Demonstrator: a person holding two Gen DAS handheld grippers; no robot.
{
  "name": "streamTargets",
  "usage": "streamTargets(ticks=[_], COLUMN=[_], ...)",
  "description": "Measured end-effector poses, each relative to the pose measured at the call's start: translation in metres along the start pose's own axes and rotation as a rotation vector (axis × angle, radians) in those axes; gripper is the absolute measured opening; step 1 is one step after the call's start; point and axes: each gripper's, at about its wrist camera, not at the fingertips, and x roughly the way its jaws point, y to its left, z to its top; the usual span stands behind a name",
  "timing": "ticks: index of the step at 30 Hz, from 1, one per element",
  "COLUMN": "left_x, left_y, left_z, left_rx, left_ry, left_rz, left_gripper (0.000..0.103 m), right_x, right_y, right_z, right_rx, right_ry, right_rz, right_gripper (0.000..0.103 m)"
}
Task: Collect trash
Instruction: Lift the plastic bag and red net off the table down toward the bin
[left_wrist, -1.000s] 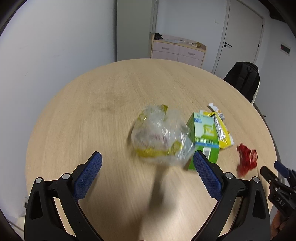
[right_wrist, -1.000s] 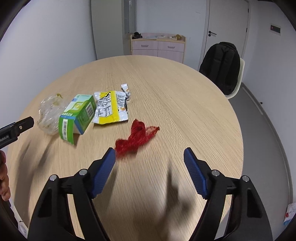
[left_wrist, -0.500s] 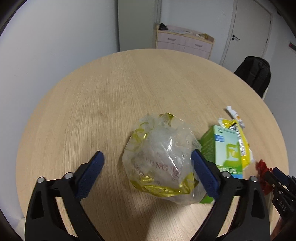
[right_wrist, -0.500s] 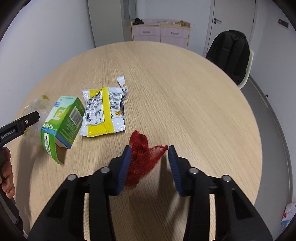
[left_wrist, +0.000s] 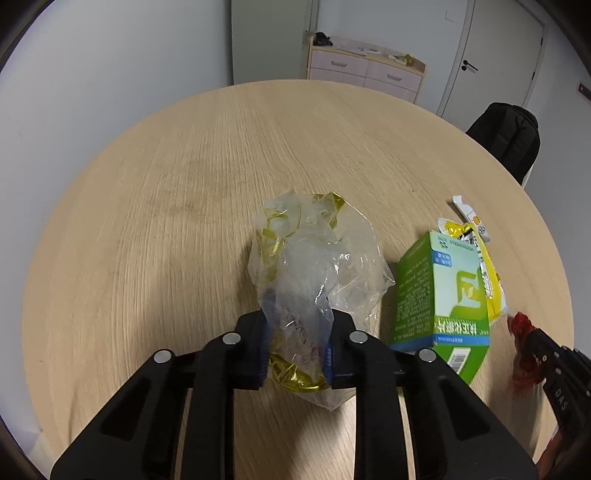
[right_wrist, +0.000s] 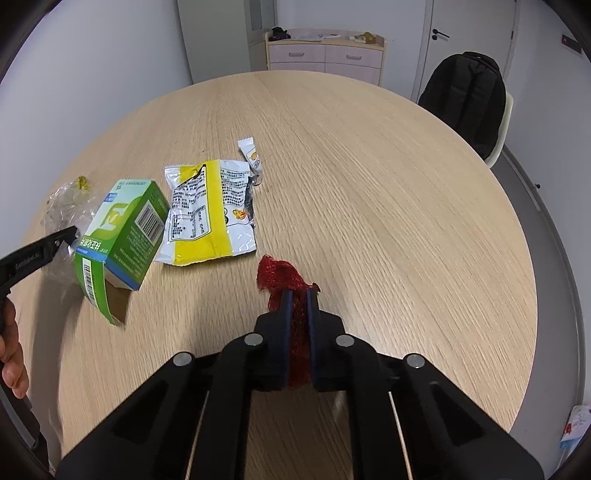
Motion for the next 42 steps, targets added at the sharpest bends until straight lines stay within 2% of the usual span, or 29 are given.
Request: streamTargets(ticks=[26, 42], left_x=[-0.07, -0.113], left_y=[-0.009, -0.013], left_z=[-0.042, -0.097], left_rx=[0.019, -0.018], left_ry=[-0.054, -0.066], left_rz=[-0.049, -0.058], left_gripper=[0.016, 0.016], right_x=[-0.066, -0.104], right_y=[0.008, 0.008], right_z=[-0.014, -0.049], right_rx=[-0.02, -0.042], right_ry=[-0.086, -0.116], right_rz=[0.046, 0.065], right_gripper=[0.005, 0.005])
